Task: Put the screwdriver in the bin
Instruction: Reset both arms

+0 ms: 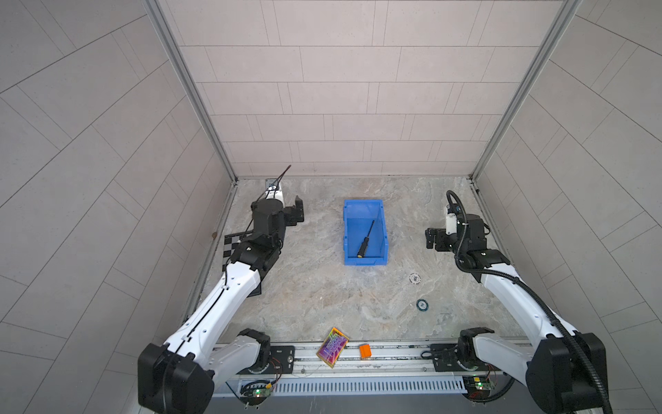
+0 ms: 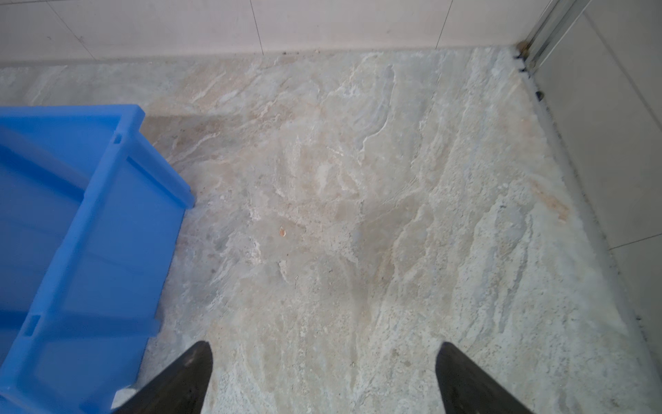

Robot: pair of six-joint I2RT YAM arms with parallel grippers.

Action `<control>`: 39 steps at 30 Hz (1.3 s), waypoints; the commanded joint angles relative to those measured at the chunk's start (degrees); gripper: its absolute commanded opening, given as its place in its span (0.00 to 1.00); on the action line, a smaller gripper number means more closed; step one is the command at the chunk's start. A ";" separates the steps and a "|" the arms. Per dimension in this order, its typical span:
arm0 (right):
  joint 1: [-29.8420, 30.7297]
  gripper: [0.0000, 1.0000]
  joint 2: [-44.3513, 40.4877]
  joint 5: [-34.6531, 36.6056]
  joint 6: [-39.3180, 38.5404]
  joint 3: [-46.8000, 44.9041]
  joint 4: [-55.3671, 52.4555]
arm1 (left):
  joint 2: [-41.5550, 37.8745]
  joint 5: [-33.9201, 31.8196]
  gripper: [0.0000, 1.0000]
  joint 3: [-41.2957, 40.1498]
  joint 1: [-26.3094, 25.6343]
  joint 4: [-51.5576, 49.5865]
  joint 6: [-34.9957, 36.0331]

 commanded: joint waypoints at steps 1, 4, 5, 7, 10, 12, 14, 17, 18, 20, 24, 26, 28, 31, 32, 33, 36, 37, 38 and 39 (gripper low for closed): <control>-0.10 1.00 -2.44 3.29 -1.58 0.41 3.96 | -3.10 0.31 0.99 -4.13 2.16 8.47 1.26; -0.27 0.99 -5.25 3.37 -2.61 0.48 3.38 | -2.88 0.77 1.00 -5.46 4.58 9.14 0.46; -0.41 0.99 -5.91 3.31 -3.16 0.85 2.43 | -2.36 1.05 1.00 -5.61 5.15 9.37 0.03; -1.01 0.99 -6.99 3.28 -4.90 2.24 -1.07 | -1.06 2.02 0.99 -5.53 6.15 9.84 -1.03; -2.75 1.00 -8.54 4.02 -5.14 2.14 -3.08 | 1.30 1.55 0.99 -4.33 6.47 9.25 -3.27; -4.27 1.00 -9.65 4.01 -4.42 0.89 -2.37 | 2.78 1.75 0.99 -4.11 6.47 9.33 -4.43; -5.29 1.00 -9.94 3.84 -3.85 -0.41 -1.28 | 3.24 2.23 0.99 -4.84 6.47 10.82 -5.51; -5.89 1.00 -9.30 2.97 -3.33 -0.50 -0.96 | 3.68 2.12 1.00 -5.05 6.47 12.06 -7.54; -5.89 1.00 -8.89 2.78 -3.33 -0.39 -0.96 | 4.20 2.79 0.99 -4.87 6.47 12.28 -8.34; -6.12 1.00 -8.34 2.64 -3.44 -0.30 -0.79 | 5.36 4.89 1.00 -4.52 6.47 13.04 -9.53; -6.98 1.00 -8.35 2.29 -2.96 -0.72 -0.39 | 6.92 5.42 1.00 -4.76 6.34 14.18 -10.28; -7.52 1.00 -8.23 1.96 -2.69 -1.04 -0.26 | 6.68 4.96 1.00 -5.19 6.06 14.61 -10.19; -7.97 1.00 -8.03 1.99 -2.35 -1.48 0.30 | 7.00 5.31 0.99 -5.48 5.40 15.48 -10.13; -8.52 1.00 -7.35 1.31 -1.66 -2.14 1.27 | 8.24 4.48 1.00 -5.00 4.05 14.72 -9.26; -8.53 1.00 -6.96 1.12 -1.70 -2.23 1.32 | 8.45 3.64 1.00 -5.06 3.69 14.61 -8.92; -8.58 1.00 -6.83 0.92 -1.56 -2.20 1.33 | 8.44 3.26 1.00 -5.28 3.41 14.85 -8.57; -8.58 1.00 -7.01 1.15 -1.66 -2.40 1.24 | 7.49 1.70 1.00 -5.91 2.63 15.31 -6.73; -8.64 1.00 -7.36 1.43 -1.64 -2.49 1.10 | 7.08 1.25 0.99 -6.16 2.52 15.53 -6.17; -8.67 1.00 -7.77 1.69 -1.74 -2.71 1.06 | 6.65 0.75 1.00 -6.50 2.52 15.73 -5.51; -8.67 1.00 -8.12 1.88 -1.76 -2.91 0.97 | 6.26 0.31 0.99 -6.84 2.52 15.90 -5.07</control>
